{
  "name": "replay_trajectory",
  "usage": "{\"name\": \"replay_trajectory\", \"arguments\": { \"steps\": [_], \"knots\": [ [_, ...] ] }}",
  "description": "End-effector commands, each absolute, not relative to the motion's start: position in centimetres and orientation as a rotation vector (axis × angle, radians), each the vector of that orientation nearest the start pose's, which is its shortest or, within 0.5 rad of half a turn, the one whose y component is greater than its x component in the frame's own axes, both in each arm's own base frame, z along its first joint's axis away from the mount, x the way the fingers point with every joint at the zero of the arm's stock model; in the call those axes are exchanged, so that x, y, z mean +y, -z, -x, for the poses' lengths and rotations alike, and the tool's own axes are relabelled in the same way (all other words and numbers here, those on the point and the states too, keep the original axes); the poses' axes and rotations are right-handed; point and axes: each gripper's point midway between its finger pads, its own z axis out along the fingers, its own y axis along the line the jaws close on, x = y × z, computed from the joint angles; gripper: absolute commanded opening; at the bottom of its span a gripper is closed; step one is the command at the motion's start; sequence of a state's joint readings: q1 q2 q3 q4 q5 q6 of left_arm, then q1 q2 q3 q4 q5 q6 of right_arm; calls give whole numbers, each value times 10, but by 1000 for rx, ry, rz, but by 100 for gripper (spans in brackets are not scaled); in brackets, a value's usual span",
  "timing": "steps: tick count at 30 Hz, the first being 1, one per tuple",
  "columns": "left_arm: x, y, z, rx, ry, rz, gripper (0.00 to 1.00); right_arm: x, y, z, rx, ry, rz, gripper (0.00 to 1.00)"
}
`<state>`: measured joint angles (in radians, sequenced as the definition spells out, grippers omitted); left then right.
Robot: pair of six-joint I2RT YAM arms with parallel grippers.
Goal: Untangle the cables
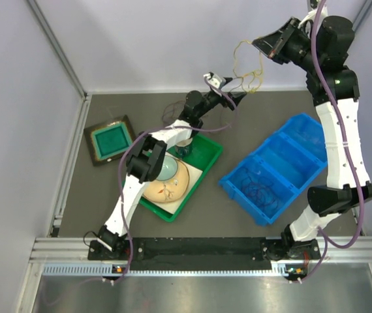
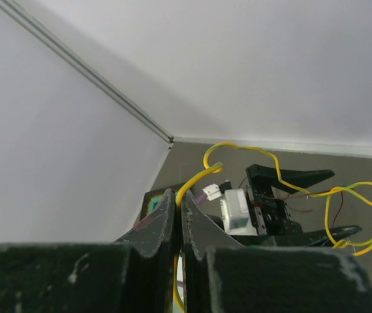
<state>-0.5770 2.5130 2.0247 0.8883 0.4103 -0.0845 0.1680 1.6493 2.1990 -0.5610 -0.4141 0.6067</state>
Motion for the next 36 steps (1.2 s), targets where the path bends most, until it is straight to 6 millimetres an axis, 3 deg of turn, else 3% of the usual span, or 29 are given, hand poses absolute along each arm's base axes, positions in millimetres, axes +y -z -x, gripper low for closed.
{"name": "replay_trajectory", "arguments": {
  "steps": [1,7,8,11,12,15,16,17,18,19,20,21,22,23,24,25,26,27,28,29,30,31,36],
  "knots": [
    [-466,-257,-549,1060,862,-668,90,170,-548,-407,1567,-958,21,0],
    [-470,-263,-558,1047,846,-601,91,174,-549,-406,1568,-979,29,0],
    [-470,-271,-560,1033,847,-585,90,174,-550,-405,1567,-983,28,0],
    [-471,-274,-565,1025,838,-560,84,175,-550,-404,1570,-986,29,0],
    [-471,-275,-565,1025,837,-556,78,175,-550,-403,1568,-986,30,0],
    [-470,-276,-567,1028,834,-540,4,174,-547,-404,1574,-981,26,0],
    [-470,-277,-566,1034,844,-525,0,174,-547,-403,1576,-979,26,0],
    [-468,-270,-566,1048,843,-518,0,173,-547,-404,1575,-976,25,0],
    [-464,-283,-563,1019,839,-503,0,174,-546,-404,1578,-976,24,0],
    [-462,-268,-562,1053,833,-502,0,173,-545,-404,1580,-971,20,0],
    [-458,-266,-562,1061,817,-491,0,172,-546,-404,1576,-966,20,0],
    [-451,-285,-557,1029,804,-478,0,171,-544,-405,1578,-962,17,0],
    [-447,-262,-555,1082,789,-488,0,171,-544,-405,1578,-958,17,0],
    [-440,-259,-555,1102,769,-470,0,170,-543,-407,1581,-951,13,0],
    [-432,-275,-549,1087,764,-462,0,170,-543,-407,1580,-946,12,0],
    [-425,-252,-544,1144,759,-471,0,168,-543,-408,1578,-935,12,0],
    [-419,-251,-540,1153,756,-465,0,165,-543,-410,1574,-917,-1,0],
    [-407,-264,-537,1146,748,-440,0,163,-543,-411,1572,-904,-8,0],
    [-398,-248,-533,1186,755,-427,0,159,-542,-413,1571,-889,-17,0],
    [-386,-246,-535,1201,748,-411,0,157,-543,-413,1566,-884,-20,0],
    [-378,-258,-532,1192,752,-396,0,156,-544,-413,1563,-880,-23,0],
    [-372,-250,-530,1214,764,-380,0,155,-544,-415,1563,-876,-28,0],
    [-344,-267,-531,1209,744,-340,0,150,-545,-417,1558,-862,-42,0]
  ]
}}
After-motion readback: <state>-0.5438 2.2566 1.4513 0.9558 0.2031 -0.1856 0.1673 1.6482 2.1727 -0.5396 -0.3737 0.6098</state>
